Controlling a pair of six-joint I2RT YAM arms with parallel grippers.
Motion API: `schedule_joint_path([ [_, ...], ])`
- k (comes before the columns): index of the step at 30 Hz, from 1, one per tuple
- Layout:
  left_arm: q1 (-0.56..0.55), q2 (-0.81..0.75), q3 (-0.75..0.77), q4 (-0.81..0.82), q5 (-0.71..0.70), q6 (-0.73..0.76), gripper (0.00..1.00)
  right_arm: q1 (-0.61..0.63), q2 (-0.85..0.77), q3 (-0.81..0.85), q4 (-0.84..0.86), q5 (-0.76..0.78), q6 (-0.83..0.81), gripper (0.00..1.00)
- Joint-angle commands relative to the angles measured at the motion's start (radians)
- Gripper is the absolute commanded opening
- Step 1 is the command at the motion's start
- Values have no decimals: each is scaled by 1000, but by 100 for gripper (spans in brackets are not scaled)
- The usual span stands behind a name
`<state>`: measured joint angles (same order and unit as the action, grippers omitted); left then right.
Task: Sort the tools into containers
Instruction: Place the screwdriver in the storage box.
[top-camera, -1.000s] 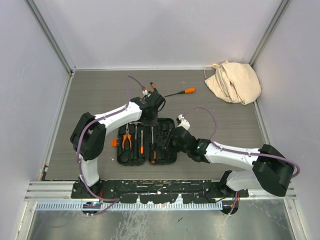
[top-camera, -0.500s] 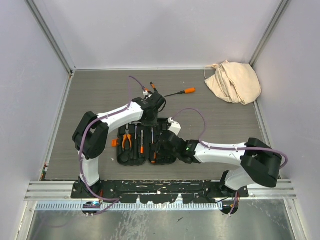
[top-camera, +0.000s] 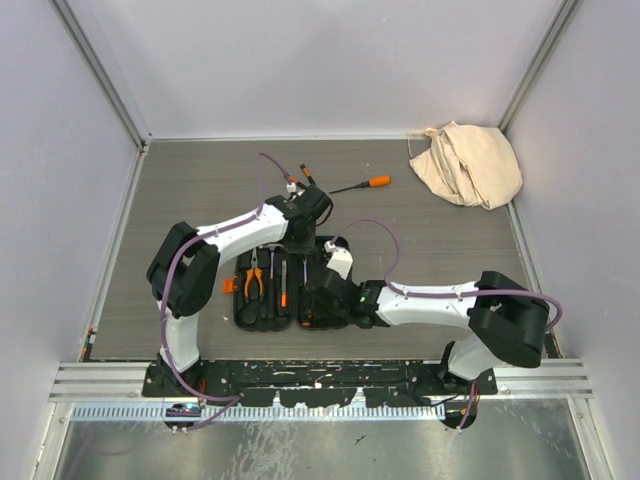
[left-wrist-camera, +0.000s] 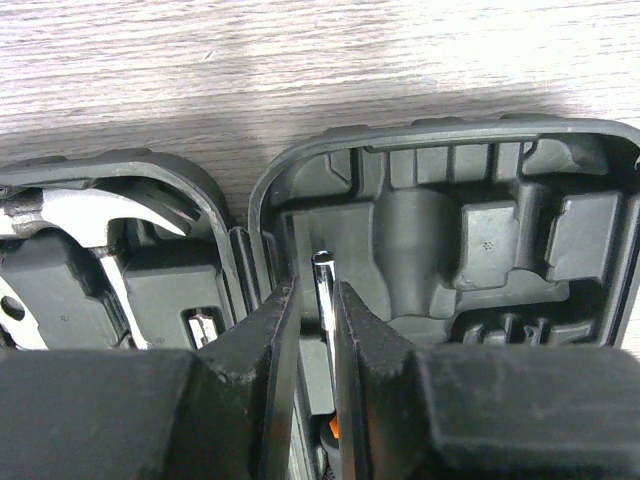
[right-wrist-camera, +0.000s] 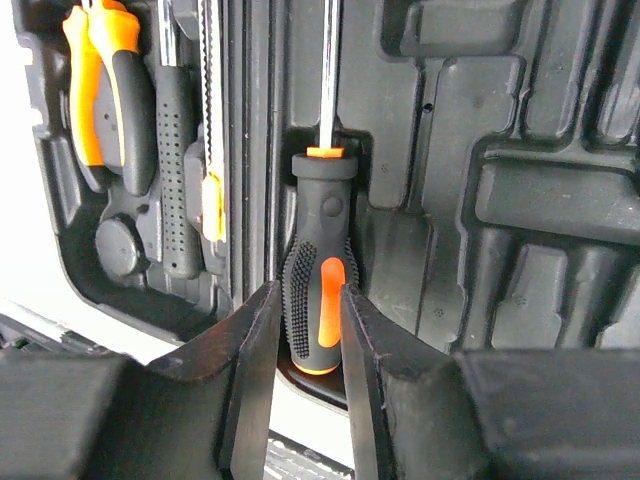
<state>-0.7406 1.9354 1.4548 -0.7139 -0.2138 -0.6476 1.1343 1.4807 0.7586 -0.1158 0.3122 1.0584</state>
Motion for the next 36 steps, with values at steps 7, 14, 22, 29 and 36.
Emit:
schedule_joint_path([
  [7, -4, 1, 36, 17, -25, -3, 20, 8, 45, 30, -3, 30, 17, 34],
  [14, -4, -1, 41, 15, -35, -3, 17, 8, 71, 6, 5, 13, 29, 23],
  [22, -4, 14, 44, 17, -19, -10, 8, 8, 72, -4, 6, 14, 29, 20],
  [29, -5, 25, 19, 11, -20, -35, 1, 8, 80, -16, 11, 4, 39, 20],
  [36, -6, 40, -28, 6, -19, -68, 0, 9, 95, 3, -68, 26, 43, 20],
])
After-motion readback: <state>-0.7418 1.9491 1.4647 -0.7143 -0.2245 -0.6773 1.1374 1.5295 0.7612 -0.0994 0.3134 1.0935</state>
